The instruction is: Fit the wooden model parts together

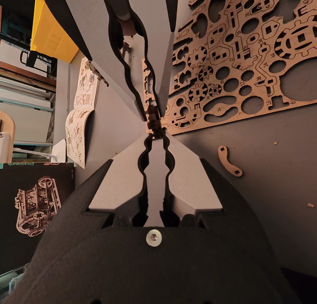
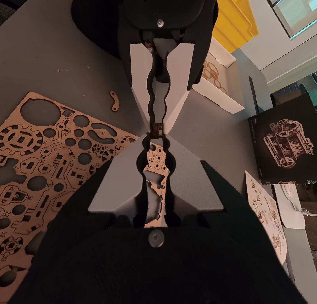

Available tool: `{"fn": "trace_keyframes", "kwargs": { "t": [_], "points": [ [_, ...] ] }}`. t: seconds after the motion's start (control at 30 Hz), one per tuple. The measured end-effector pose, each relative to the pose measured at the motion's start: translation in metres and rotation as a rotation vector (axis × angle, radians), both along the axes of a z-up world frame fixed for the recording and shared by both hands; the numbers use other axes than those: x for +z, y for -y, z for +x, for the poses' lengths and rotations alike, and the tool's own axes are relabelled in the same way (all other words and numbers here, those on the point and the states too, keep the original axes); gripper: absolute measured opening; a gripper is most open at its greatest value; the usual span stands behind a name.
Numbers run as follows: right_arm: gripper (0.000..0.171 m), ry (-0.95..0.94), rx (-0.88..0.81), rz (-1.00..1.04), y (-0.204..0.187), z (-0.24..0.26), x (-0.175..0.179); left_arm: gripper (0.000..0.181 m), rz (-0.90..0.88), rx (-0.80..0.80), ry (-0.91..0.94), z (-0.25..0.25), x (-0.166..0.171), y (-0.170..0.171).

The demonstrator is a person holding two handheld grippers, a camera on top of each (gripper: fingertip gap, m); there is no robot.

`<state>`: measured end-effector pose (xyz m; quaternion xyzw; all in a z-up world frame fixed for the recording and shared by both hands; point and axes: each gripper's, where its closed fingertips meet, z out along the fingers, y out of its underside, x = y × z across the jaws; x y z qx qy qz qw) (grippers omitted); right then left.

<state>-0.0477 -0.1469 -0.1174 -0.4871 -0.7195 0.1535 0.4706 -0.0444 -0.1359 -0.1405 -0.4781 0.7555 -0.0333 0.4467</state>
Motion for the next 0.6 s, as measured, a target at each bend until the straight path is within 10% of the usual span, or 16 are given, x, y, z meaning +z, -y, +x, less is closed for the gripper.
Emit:
{"fn": "trace_keyframes", "kwargs": {
  "t": [0.6],
  "points": [
    [0.011, -0.013, 0.000, -0.108, 0.0033, -0.0023, -0.0056, 0.011, -0.129, -0.006, -0.010, -0.0018, -0.0083, 0.0060]
  ]
}}
